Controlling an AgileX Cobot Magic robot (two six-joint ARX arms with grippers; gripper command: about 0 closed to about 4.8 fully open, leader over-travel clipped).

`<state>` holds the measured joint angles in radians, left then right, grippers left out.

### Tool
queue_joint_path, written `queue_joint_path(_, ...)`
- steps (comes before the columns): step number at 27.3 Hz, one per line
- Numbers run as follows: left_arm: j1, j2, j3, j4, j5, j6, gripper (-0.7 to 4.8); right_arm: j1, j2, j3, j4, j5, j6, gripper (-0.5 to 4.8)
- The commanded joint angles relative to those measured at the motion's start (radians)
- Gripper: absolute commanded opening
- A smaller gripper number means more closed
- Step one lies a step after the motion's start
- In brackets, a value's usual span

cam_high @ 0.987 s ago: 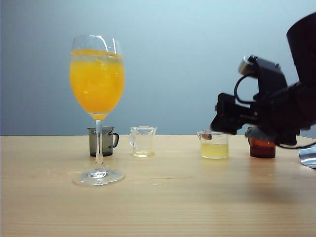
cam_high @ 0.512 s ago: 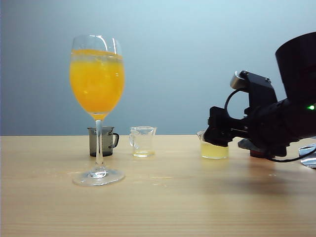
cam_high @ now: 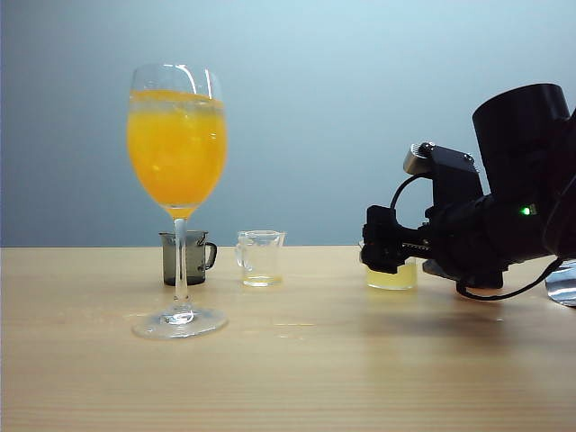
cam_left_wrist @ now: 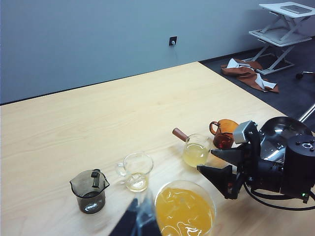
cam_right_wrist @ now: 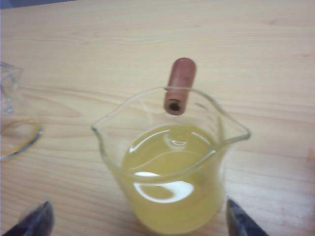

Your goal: Pick up the third measuring cup from the left, pour the pineapple juice inside into the goblet, and finally put the measuring cup back in its original place.

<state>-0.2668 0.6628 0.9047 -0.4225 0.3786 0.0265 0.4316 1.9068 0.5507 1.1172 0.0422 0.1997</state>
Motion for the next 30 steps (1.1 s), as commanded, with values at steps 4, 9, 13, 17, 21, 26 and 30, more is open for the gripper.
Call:
queue_joint_path(4, 0.0, -0.002, 0.005, 0.022, 0.011, 0.0, -0.05, 0.0, 0.018, 0.022, 0.014, 0.008, -0.036, 4.79)
queue_joint_path(9, 0.0, -0.002, 0.006, 0.022, 0.03, 0.0, -0.05, 0.0, 0.047, 0.059, 0.013, 0.031, -0.036, 4.79)
queue_joint_path(13, 0.0, -0.002, 0.006, 0.022, 0.03, 0.0, -0.05, 0.0, 0.054, 0.065, 0.009, 0.095, -0.036, 4.79)
queue_joint_path(17, 0.0, -0.002, 0.006, 0.027, 0.03, 0.0, -0.05, 0.0, 0.061, 0.066, 0.01, 0.095, -0.035, 4.79)
queue_joint_path(21, 0.0, -0.002, 0.006, 0.03, 0.03, 0.0, -0.05, 0.003, 0.066, 0.076, 0.005, 0.098, -0.009, 4.79)
queue_joint_path(26, 0.0, -0.002, 0.006, 0.041, 0.03, 0.0, -0.05, 0.014, 0.078, 0.117, -0.038, 0.123, -0.012, 4.79)
queue_joint_path(30, 0.0, -0.003, 0.006, 0.043, 0.03, 0.0, -0.05, 0.014, 0.097, 0.134, -0.043, 0.142, -0.012, 4.79)
